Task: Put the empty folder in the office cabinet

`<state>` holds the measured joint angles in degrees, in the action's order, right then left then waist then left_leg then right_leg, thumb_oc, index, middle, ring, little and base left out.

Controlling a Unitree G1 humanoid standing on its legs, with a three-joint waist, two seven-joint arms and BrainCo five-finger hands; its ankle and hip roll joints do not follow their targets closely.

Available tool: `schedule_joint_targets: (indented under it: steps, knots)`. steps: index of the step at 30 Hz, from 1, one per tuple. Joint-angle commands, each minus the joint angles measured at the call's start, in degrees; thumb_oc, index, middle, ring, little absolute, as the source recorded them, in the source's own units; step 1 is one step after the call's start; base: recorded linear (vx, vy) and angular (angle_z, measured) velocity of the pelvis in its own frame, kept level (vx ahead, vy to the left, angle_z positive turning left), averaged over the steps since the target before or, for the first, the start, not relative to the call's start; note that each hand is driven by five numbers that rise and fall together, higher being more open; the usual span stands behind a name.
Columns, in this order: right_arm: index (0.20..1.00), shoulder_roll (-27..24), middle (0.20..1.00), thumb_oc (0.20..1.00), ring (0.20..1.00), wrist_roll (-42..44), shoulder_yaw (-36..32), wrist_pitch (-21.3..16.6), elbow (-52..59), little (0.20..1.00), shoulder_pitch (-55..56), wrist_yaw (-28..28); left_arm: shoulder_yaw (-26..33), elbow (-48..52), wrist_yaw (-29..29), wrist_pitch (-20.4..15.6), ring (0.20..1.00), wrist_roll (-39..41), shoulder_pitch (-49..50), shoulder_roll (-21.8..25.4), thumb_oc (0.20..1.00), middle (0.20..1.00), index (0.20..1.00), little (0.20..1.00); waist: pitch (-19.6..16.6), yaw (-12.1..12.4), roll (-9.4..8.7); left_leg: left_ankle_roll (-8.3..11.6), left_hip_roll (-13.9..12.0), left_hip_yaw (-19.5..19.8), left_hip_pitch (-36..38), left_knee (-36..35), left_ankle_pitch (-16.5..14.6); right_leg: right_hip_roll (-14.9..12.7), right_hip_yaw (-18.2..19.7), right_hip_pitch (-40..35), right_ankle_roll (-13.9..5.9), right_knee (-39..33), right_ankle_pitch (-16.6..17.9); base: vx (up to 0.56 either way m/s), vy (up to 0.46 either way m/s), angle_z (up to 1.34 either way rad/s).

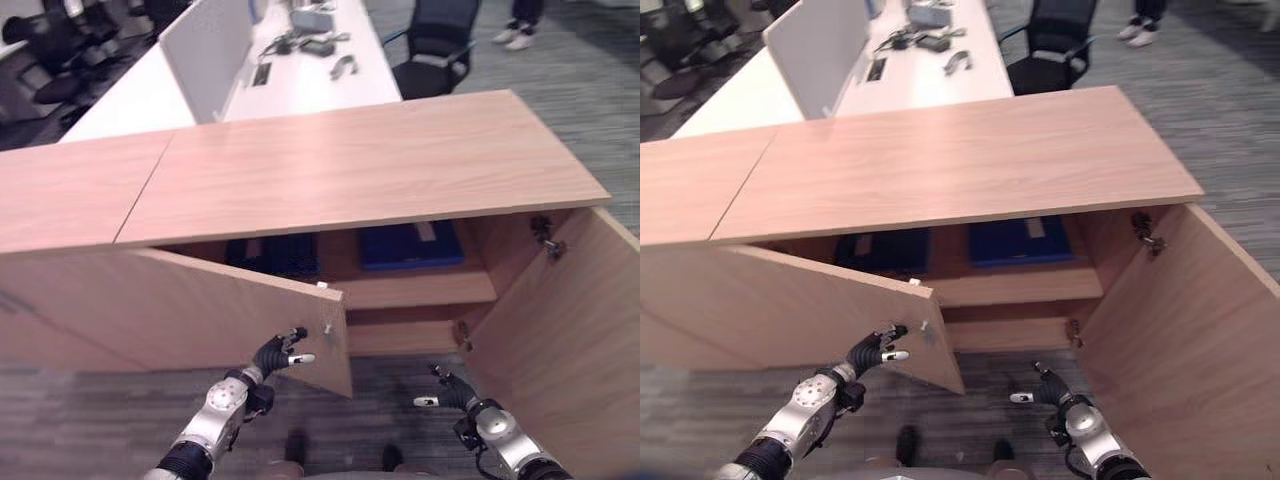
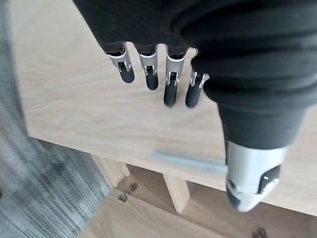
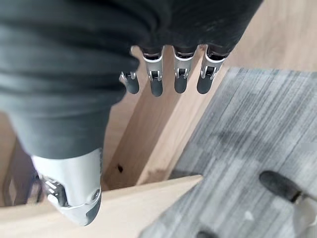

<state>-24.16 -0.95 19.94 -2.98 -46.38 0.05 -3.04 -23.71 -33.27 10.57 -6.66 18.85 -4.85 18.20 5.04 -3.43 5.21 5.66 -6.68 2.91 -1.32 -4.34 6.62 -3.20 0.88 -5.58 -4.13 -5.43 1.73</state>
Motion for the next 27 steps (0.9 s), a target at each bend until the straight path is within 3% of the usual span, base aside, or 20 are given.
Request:
schedule_joint_targets:
  steps: [1,10,17,25,27]
  knots:
    - [1.0,1.8,1.0,1.0,1.0,1.6,1.6,-1.0,0.6,1.0,-0.8,-0.4,1.3,-0.1,-1.6,-5.1,1.0,0.2,-8.2,-1.0,1.0,1.0,1.0,1.0,-0.9,-1.0,-2.41,1.46,1.0,-3.8,5.3,0.3,-4.8,-3.5,-2.5,-0.8,-4.98,0.7,-2.6,0.14,0.103,-0.53]
    - [1.0,4.4,1.0,1.0,1.0,0.9,2.9,-1.0,0.5,1.0,1.4,-1.8,6.4,-9.8,-5.0,-5.5,1.0,1.8,-17.6,4.6,1.0,1.0,1.0,1.0,-3.5,-3.4,-5.11,-0.79,2.3,-11.0,9.3,-0.7,-7.5,-5.0,1.6,0.6,-6.84,2.4,-1.2,0.08,0.102,-0.37]
    - [1.0,5.0,1.0,1.0,1.0,0.6,2.7,-1.0,-1.1,1.0,2.7,-2.3,8.6,-13.7,-5.6,-5.7,1.0,1.7,-22.5,8.6,1.0,1.0,1.0,1.0,-4.0,-4.1,-6.16,-1.65,3.3,-12.0,10.2,-0.7,-8.8,-6.4,1.2,1.2,-8.27,3.0,-0.6,0.03,0.07,-0.12]
    - [1.0,5.7,1.0,1.0,1.0,0.5,1.5,-0.6,-3.8,1.0,1.4,-2.0,8.6,-8.9,-4.8,-5.8,1.0,0.8,-15.5,5.5,1.0,1.0,1.0,1.0,-3.5,-2.6,-6.51,-2.32,3.7,-12.1,10.5,-0.7,-9.3,-7.1,0.1,1.7,-8.67,3.9,-0.1,0.0,0.018,-0.02]
    - [1.0,5.9,1.0,1.0,1.0,0.4,0.6,-0.3,-3.9,1.0,0.3,-1.5,8.8,-5.9,-4.6,-5.7,1.0,1.5,-12.5,3.9,1.0,1.0,1.0,1.0,-2.6,-1.4,-6.34,-2.66,3.5,-13.0,10.6,-0.7,-9.4,-7.2,-1.8,3.7,-9.02,6.8,0.2,-0.08,-0.019,-0.06]
